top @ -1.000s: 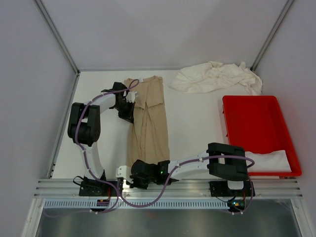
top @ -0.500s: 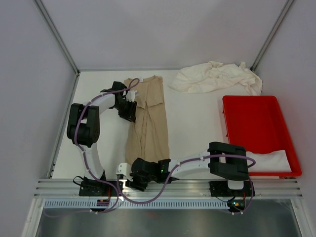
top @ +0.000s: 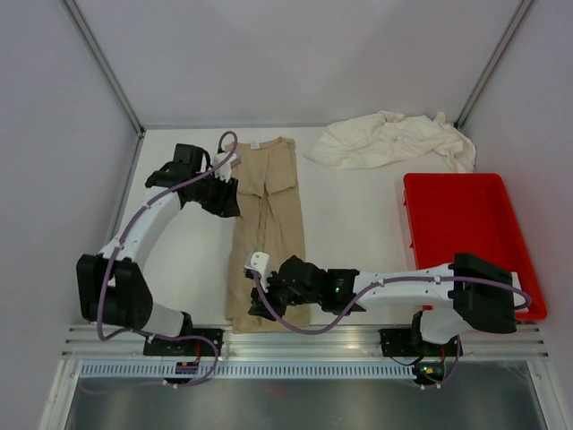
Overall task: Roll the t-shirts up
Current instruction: Fold the tshirt
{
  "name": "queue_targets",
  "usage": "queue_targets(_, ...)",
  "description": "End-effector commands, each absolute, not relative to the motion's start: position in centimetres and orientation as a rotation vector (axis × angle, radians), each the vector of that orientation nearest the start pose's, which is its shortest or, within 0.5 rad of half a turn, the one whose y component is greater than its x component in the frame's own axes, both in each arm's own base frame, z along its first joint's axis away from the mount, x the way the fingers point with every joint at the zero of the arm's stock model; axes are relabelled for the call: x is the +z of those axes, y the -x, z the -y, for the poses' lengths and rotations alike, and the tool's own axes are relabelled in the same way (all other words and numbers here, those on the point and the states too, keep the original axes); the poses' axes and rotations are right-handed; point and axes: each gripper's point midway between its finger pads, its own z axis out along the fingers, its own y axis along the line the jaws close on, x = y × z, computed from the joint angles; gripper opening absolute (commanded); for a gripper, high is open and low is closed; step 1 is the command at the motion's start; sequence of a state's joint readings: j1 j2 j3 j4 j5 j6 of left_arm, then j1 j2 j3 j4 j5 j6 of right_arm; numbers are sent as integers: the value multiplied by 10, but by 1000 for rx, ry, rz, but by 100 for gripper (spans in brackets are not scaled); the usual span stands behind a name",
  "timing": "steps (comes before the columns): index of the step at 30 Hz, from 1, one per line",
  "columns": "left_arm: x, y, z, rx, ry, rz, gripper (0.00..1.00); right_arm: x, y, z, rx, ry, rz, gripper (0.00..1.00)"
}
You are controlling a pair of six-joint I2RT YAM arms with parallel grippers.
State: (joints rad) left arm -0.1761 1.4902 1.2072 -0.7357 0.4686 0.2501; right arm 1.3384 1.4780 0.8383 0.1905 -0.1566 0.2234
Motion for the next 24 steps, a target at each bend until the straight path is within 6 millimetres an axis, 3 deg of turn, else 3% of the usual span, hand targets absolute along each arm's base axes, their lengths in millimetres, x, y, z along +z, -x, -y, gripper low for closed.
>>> queue_targets(1,160,-276,124,-597,-884,-2351,48,122,-82,-415,1071,1110,-1926,38)
queue_targets(4,152,-237,115,-579,-1001,-2325,48,114,-94,-420,1018,1086,-1956,38)
queue_targets(5,141,-222,111,-581,-1051,-2327,48,112,-97,-426,1036,1074,-1961,38)
queue_targets(7,142,-197,110,-596,-1111,-2275,48,113,-102,-432,1082,999,-1999,38)
queue_targets(8,131,-186,107,-593,-1170,-2262,49,110,-114,-432,1085,945,-2022,39)
queue_targets(9,135,-179,105,-557,-1189,-2211,50,106,-122,-433,1087,905,-2043,40)
queue_targets(11,122,-163,99,-539,-1256,-2194,53,100,-146,-433,1093,794,-2087,41)
queue_targets(14,114,-148,91,-488,-1329,-2159,60,97,-168,-441,1062,731,-2107,43)
queue_targets(15,115,-148,90,-477,-1329,-2149,62,105,-176,-448,1058,714,-2090,43)
queue_targets(17,117,-145,92,-481,-1400,-2092,68,93,-186,-451,996,695,-2126,44)
queue_targets(18,118,-145,93,-480,-1416,-2071,70,100,-193,-459,994,682,-2118,44)
queue_targets(20,114,-146,93,-478,-1473,-2044,70,79,-205,-456,904,648,-2185,44)
queue_targets(24,98,-146,93,-460,-1582,-2029,71,71,-231,-452,893,521,-2205,44)
